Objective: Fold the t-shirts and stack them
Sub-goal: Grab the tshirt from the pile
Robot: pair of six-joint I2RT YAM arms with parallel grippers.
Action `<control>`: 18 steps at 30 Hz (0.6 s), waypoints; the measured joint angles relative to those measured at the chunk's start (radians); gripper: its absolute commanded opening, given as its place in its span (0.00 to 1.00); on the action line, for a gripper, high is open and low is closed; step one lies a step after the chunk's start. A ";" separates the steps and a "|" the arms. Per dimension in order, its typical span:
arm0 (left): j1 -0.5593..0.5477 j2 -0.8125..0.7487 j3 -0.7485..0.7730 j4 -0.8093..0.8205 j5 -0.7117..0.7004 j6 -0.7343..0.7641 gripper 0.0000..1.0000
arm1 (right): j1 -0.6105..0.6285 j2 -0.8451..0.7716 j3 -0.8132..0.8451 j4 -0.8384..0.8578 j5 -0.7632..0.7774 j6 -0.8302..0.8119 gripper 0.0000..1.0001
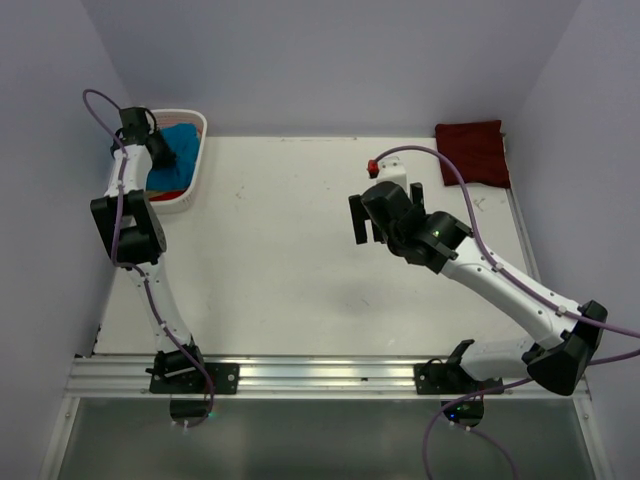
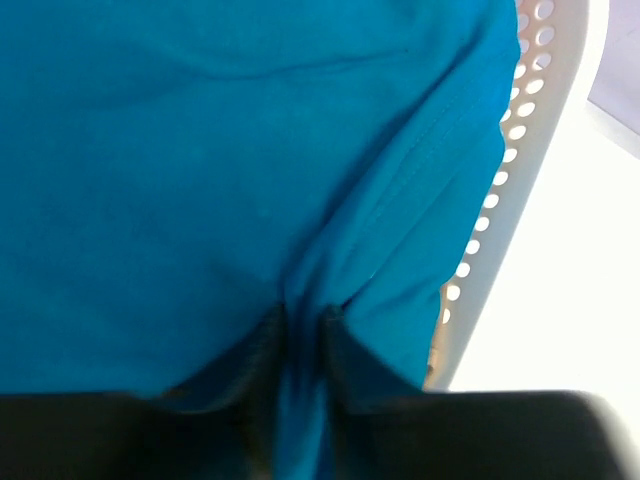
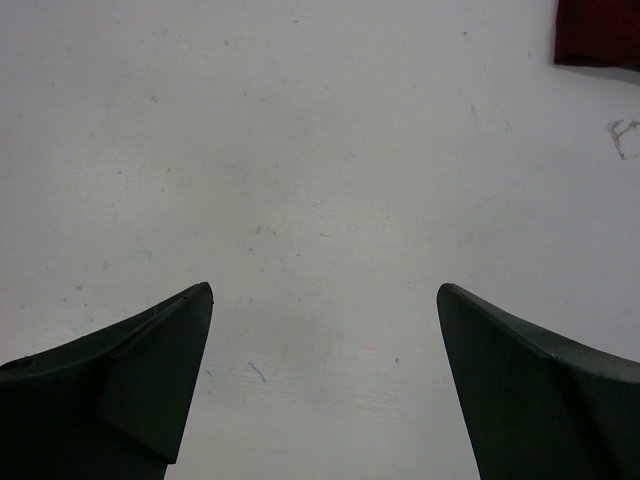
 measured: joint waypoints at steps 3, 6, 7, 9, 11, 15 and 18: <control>0.000 0.000 0.000 0.000 -0.001 0.005 0.00 | 0.000 0.001 -0.004 0.000 0.001 0.005 0.99; 0.000 0.000 0.000 0.000 -0.001 0.006 0.00 | 0.000 0.001 -0.013 0.000 0.002 0.006 0.99; 0.000 0.000 0.000 0.000 0.000 0.006 0.00 | 0.000 0.001 -0.016 0.000 0.003 0.006 0.99; 0.000 -0.002 -0.003 0.004 0.006 0.006 0.00 | -0.003 0.002 -0.018 0.000 0.003 0.006 0.99; 0.000 -0.014 -0.025 0.016 0.013 0.005 0.00 | -0.005 0.002 -0.019 0.002 0.005 0.008 0.99; 0.000 -0.080 -0.072 0.018 0.026 0.000 0.00 | -0.006 0.007 -0.027 0.008 0.006 0.014 0.99; -0.001 -0.157 -0.084 0.015 0.036 -0.011 0.00 | -0.011 0.021 -0.035 0.014 0.007 0.019 0.99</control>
